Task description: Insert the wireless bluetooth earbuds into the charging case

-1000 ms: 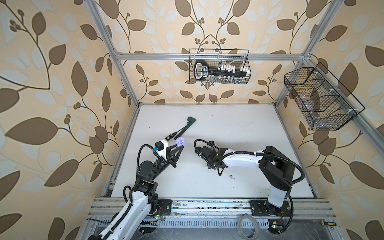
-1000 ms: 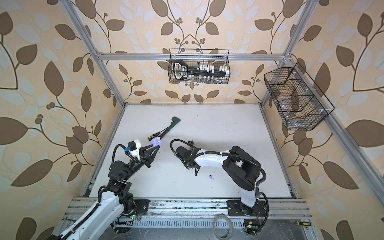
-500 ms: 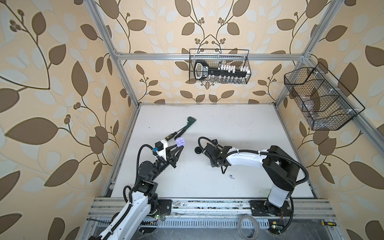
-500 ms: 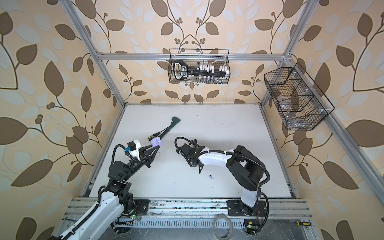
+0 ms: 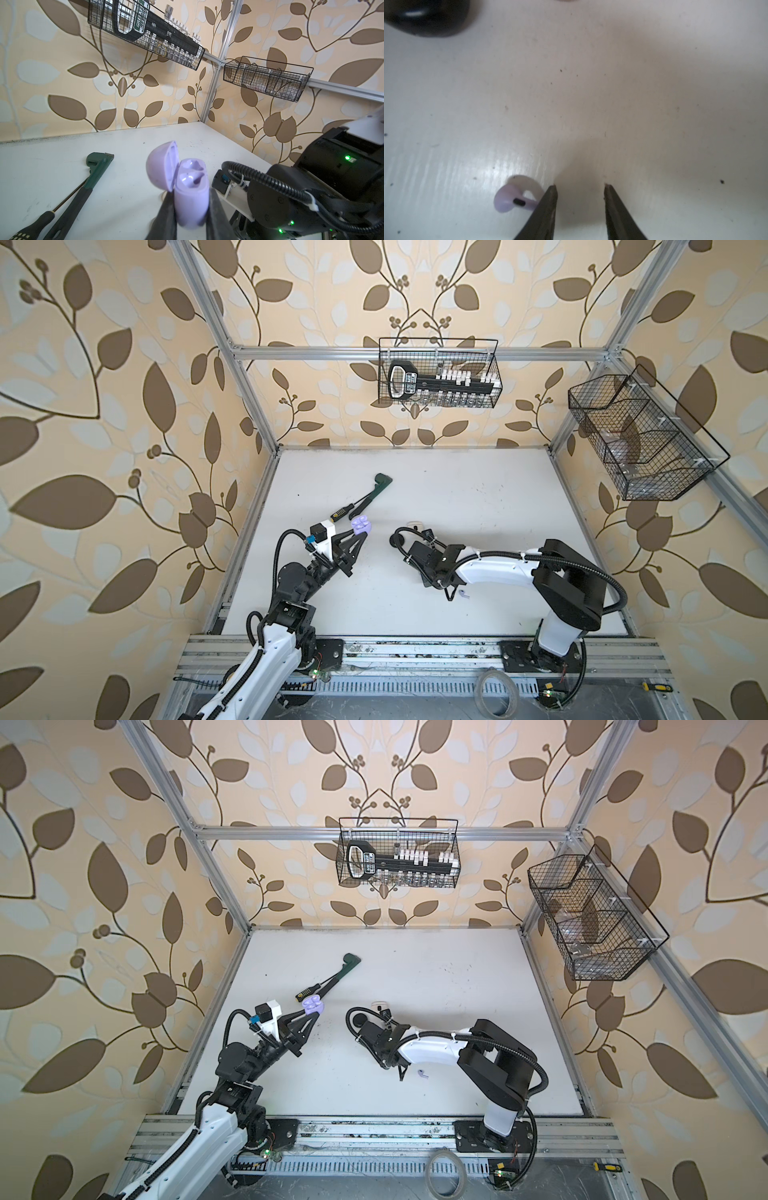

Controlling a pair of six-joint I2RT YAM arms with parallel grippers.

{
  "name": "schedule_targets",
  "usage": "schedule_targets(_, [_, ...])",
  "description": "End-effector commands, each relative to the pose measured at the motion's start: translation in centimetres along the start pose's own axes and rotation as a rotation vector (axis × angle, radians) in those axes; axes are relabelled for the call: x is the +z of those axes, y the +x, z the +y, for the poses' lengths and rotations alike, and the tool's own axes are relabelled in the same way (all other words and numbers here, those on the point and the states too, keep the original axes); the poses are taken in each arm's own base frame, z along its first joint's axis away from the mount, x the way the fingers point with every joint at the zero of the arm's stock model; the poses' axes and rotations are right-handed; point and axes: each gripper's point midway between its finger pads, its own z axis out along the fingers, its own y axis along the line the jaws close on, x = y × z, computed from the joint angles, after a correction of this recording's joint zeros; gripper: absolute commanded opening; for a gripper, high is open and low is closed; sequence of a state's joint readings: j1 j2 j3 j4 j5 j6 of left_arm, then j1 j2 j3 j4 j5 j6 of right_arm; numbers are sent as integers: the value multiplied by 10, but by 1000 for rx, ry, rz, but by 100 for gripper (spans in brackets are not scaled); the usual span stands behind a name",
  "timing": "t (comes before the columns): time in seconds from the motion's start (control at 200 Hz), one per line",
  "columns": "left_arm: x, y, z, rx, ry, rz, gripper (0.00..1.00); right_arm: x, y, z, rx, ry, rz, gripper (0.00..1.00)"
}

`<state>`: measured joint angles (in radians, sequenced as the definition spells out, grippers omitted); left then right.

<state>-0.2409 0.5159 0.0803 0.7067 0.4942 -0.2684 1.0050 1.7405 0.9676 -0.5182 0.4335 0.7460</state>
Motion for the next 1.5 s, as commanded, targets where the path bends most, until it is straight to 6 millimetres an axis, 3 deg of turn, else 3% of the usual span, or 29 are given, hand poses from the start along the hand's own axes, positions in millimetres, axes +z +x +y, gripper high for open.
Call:
schedule_targets(0.0, [-2,-9,-4,26,15,-36,0,-7,18,-8,0,17,38,39])
schedule_targets(0.2, [-4,-9,-6,24,19,-40,0,-25,6,-4,8,-25,-16,40])
schedule_targets(0.405, [-4,-10,-10,28,37,-41,0,-46,-16,28,-104,-210,-120,49])
schedule_targets(0.685, [-3,-11,-10,32,41,-42,0,-23,-8,40,-182,-229,-80,47])
schedule_targets(1.08, [-1,-9,-7,31,35,-34,0,13,6,20,-195,-83,7,37])
schedule_targets(1.495, [-2,-9,-7,31,32,-36,0,23,10,12,-159,-70,35,30])
